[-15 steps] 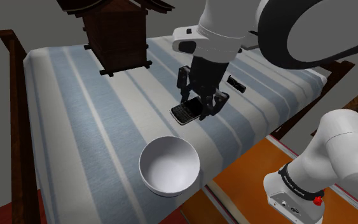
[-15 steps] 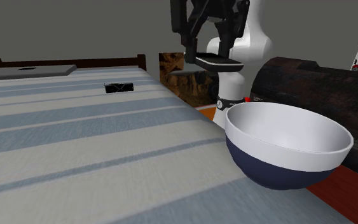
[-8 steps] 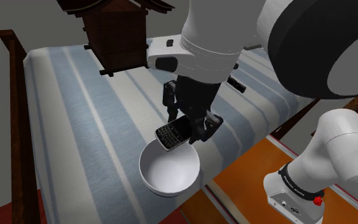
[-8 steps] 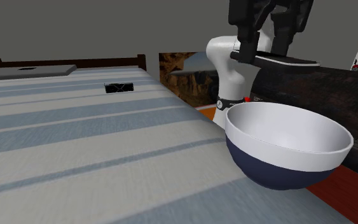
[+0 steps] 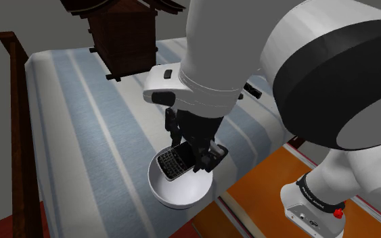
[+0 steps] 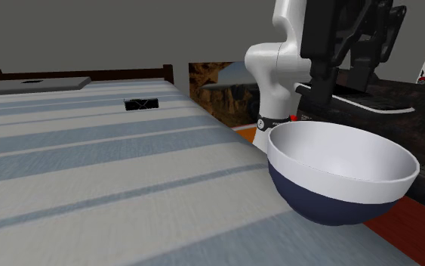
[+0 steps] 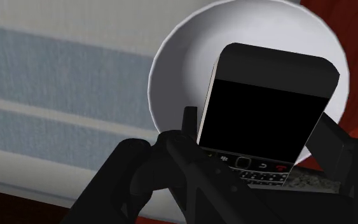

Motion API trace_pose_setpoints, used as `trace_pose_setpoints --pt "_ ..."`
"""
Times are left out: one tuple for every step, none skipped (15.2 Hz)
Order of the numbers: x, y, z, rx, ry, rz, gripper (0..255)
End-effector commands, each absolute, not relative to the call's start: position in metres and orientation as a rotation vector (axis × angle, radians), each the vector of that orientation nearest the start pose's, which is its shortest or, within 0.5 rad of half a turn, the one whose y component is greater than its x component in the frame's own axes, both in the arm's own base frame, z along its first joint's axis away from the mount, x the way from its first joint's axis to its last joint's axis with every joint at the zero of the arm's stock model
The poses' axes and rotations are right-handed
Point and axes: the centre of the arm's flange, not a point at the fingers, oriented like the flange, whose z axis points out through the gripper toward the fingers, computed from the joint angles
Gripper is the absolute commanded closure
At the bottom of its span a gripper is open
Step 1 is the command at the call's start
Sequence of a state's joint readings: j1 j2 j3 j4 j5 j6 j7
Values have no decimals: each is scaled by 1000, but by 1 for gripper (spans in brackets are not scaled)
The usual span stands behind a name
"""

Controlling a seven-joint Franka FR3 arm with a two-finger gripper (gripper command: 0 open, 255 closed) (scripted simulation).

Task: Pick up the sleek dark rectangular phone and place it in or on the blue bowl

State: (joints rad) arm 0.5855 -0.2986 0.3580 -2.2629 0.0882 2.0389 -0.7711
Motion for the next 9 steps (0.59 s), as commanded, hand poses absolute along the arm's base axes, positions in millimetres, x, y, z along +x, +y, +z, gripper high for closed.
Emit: trace_pose_setpoints --pt "265 389 468 2100 2309 95 255" --pt "265 389 463 2100 2309 95 255" --pt "265 389 458 2100 2309 95 255" --pt "265 389 452 2100 2309 95 255" --pt "265 389 447 2100 2309 95 255" --pt "265 389 442 2100 2309 95 255" --pt "265 389 437 2100 2309 95 255" --pt "265 389 429 2100 2309 95 255" --pt "265 389 429 2100 2309 95 255"
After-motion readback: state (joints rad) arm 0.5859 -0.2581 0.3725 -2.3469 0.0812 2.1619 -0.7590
